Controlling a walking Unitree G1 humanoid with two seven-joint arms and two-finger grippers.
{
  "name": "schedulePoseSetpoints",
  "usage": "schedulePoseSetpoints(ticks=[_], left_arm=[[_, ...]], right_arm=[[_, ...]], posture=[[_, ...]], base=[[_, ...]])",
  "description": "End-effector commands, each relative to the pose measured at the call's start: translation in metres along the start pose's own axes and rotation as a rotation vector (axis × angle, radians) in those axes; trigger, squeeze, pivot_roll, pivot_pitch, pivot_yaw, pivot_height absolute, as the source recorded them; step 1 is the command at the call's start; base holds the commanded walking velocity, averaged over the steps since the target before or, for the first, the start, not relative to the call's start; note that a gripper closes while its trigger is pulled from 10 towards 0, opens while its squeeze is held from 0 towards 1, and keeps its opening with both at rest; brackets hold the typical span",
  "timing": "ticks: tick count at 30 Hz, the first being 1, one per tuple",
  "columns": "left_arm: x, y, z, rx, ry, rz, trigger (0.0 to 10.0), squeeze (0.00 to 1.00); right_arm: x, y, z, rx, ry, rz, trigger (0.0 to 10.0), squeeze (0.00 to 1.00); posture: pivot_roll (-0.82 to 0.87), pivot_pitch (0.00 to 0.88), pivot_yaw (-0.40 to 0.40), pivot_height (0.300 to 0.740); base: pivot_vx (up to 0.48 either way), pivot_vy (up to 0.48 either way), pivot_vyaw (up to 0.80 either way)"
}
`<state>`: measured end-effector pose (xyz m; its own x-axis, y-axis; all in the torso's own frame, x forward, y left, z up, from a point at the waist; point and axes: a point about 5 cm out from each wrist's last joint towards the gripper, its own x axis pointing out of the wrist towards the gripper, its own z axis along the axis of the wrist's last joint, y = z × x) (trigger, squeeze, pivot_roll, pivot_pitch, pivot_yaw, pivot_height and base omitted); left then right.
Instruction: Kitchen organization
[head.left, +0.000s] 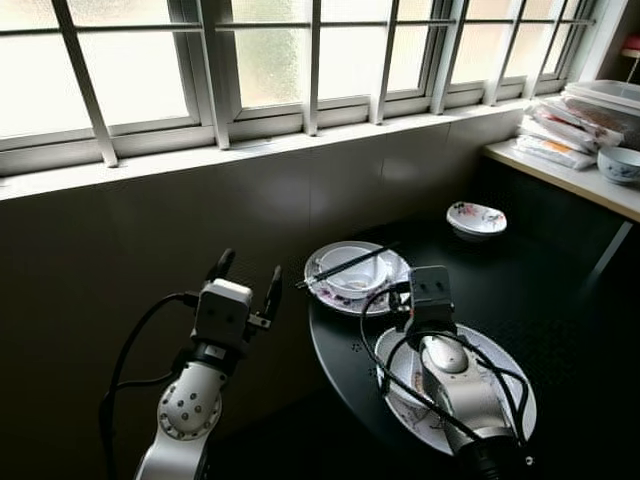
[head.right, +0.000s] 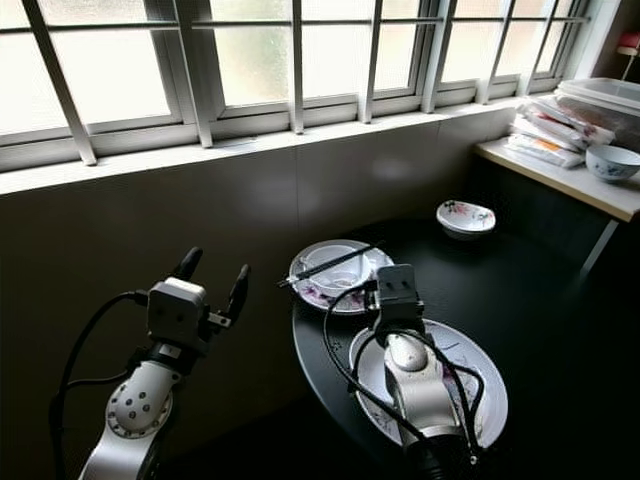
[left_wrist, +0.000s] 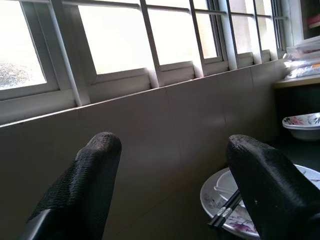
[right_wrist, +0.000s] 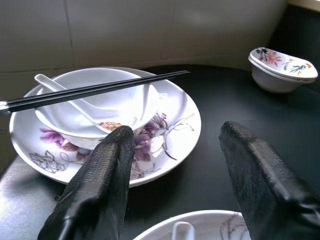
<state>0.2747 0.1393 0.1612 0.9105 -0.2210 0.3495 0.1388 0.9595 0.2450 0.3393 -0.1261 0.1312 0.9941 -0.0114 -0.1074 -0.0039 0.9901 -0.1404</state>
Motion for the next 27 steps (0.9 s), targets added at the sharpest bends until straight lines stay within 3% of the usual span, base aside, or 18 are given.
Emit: schedulePoseSetpoints(ticks=[1, 6, 10, 14, 27], left_arm=[[-0.001, 0.001, -0.003, 0.003, 0.017, 0.002, 10.0, 0.00], [-0.001, 0.000, -0.003, 0.004, 0.020, 0.000, 10.0, 0.00], [-0.002, -0.001, -0.004, 0.005, 0.024, -0.003, 10.0, 0.00], [-0.002, 0.000, -0.006, 0.008, 0.032, 0.002, 10.0, 0.00], [-0.002, 0.000, -0.008, 0.007, 0.044, -0.002, 10.0, 0.00]], right_arm=[[-0.002, 0.003, 0.000, -0.029, 0.016, 0.000, 10.0, 0.00], [-0.005, 0.003, -0.001, -0.043, 0.034, 0.013, 10.0, 0.00], [-0.012, -0.001, -0.009, -0.010, 0.115, 0.005, 10.0, 0.00], [-0.022, -0.020, -0.008, -0.023, 0.141, -0.109, 10.0, 0.00], [-0.045, -0.015, -0.012, 0.004, 0.243, -0.067, 10.0, 0.00]], posture=[[0.04, 0.000, -0.036, 0.740], [0.04, 0.000, -0.037, 0.740], [0.03, 0.000, -0.039, 0.740], [0.03, 0.000, -0.041, 0.740], [0.01, 0.000, -0.039, 0.740]], base=[[0.000, 0.000, 0.00], [0.000, 0.000, 0.00], [0.000, 0.000, 0.00], [0.000, 0.000, 0.00], [0.000, 0.000, 0.00]])
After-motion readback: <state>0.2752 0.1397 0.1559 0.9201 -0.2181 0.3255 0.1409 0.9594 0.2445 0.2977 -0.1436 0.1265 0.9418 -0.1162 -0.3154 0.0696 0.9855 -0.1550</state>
